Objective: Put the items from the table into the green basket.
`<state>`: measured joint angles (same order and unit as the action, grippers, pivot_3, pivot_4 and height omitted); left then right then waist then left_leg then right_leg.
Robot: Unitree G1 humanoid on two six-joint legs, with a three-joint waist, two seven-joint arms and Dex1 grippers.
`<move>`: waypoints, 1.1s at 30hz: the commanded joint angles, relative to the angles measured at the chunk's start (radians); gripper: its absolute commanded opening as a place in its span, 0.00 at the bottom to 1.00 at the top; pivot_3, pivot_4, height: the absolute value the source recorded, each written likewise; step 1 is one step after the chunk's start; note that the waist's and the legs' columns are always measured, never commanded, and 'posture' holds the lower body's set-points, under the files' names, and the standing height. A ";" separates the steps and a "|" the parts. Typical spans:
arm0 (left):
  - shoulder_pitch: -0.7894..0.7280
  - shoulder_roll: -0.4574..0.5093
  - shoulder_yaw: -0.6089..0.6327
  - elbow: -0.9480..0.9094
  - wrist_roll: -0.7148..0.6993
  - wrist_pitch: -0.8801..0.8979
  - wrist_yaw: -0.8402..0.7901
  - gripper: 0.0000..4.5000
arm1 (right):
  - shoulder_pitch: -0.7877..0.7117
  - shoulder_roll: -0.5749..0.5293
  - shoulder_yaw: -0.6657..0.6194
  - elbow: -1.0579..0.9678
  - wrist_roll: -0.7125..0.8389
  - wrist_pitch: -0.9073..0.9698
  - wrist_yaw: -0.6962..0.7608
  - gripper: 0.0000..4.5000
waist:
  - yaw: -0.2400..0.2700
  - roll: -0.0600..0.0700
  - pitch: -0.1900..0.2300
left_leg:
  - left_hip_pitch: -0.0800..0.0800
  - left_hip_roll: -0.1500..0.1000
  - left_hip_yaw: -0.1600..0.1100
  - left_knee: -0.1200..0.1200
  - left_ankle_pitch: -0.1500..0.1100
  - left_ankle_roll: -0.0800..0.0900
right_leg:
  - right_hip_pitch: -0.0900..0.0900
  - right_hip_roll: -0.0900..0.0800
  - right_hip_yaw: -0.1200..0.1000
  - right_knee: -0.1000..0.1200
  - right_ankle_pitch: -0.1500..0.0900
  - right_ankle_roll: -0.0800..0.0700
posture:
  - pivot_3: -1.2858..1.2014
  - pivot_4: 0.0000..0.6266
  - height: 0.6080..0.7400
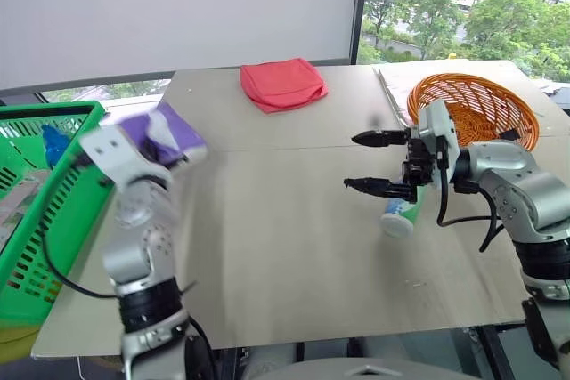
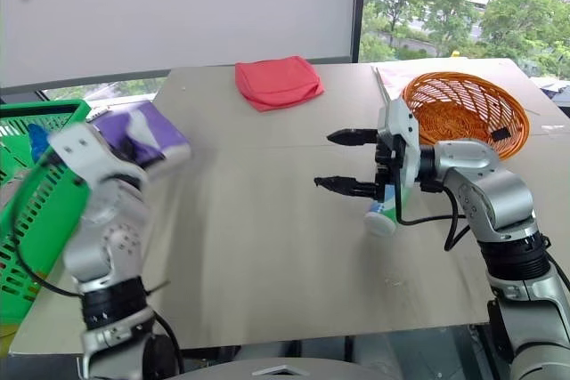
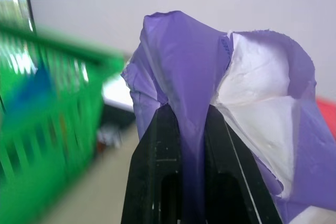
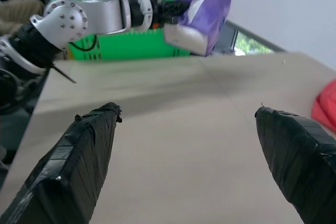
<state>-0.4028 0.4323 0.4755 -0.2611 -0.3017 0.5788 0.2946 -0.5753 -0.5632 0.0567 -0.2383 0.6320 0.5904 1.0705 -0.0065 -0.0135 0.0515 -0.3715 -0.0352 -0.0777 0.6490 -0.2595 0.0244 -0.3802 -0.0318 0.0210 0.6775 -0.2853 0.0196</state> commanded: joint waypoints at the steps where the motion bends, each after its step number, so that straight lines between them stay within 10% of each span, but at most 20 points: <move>1: -0.018 0.185 0.093 0.000 0.083 0.040 -0.033 0.01 | -0.046 0.039 -0.059 -0.037 0.091 0.044 -0.047 1.00 | -0.009 0.000 0.000 | 0.000 0.000 0.000 -0.001 0.000 0.000 | 0.000 0.000 0.000 0.000 0.000 0.000 | 0.52 0.02 1.00; 6: 0.078 0.395 0.219 0.091 0.196 0.086 -0.076 0.01 | -0.081 0.090 -0.085 -0.044 0.192 0.088 -0.068 1.00 | -0.007 0.000 0.000 | -0.001 0.000 0.000 -0.003 0.001 -0.005 | -0.005 0.000 0.002 0.000 0.000 0.000 | 0.53 0.01 1.00; 12: 0.232 0.420 0.351 0.159 0.247 0.083 -0.119 0.01 | -0.097 0.103 -0.088 -0.065 0.249 0.122 -0.081 1.00 | 0.004 -0.002 -0.002 | -0.010 -0.001 0.000 -0.004 0.002 -0.006 | -0.014 -0.002 0.001 0.002 0.000 0.000 | 0.53 0.01 1.00; 17: 0.208 0.355 0.350 0.149 0.189 0.091 -0.166 0.50 | -0.098 0.099 -0.083 -0.069 0.247 0.117 -0.088 1.00 | 0.027 -0.007 -0.005 | -0.010 0.000 -0.001 -0.004 0.000 -0.004 | -0.014 -0.003 -0.001 0.002 0.001 -0.002 | 0.53 0.02 1.00; 20: 0.141 0.305 0.296 0.134 0.107 0.046 -0.246 0.77 | -0.073 0.061 -0.082 -0.070 0.208 0.104 -0.082 1.00 | 0.030 -0.009 -0.007 | -0.010 0.000 -0.002 -0.004 0.001 -0.004 | -0.014 -0.003 -0.002 0.002 0.002 -0.003 | 0.52 0.02 1.00; 33: 0.098 0.045 -0.258 -0.187 -0.274 0.276 -0.616 0.77 | 0.256 -0.214 -0.191 -0.087 0.004 0.043 -0.130 1.00 | -0.004 -0.010 -0.008 | -0.014 0.001 0.001 -0.002 0.001 -0.004 | -0.016 -0.003 0.000 0.000 0.002 -0.002 | 0.48 0.05 1.00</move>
<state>-0.3016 0.4871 0.2923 -0.3927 -0.5525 0.8328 -0.2887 -0.3303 -0.7548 -0.0914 -0.2726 0.6549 0.6479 0.9575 -0.0107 -0.0236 0.0436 -0.3859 -0.0345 -0.0767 0.6470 -0.2585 0.0207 -0.3962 -0.0340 0.0212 0.6779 -0.2832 0.0171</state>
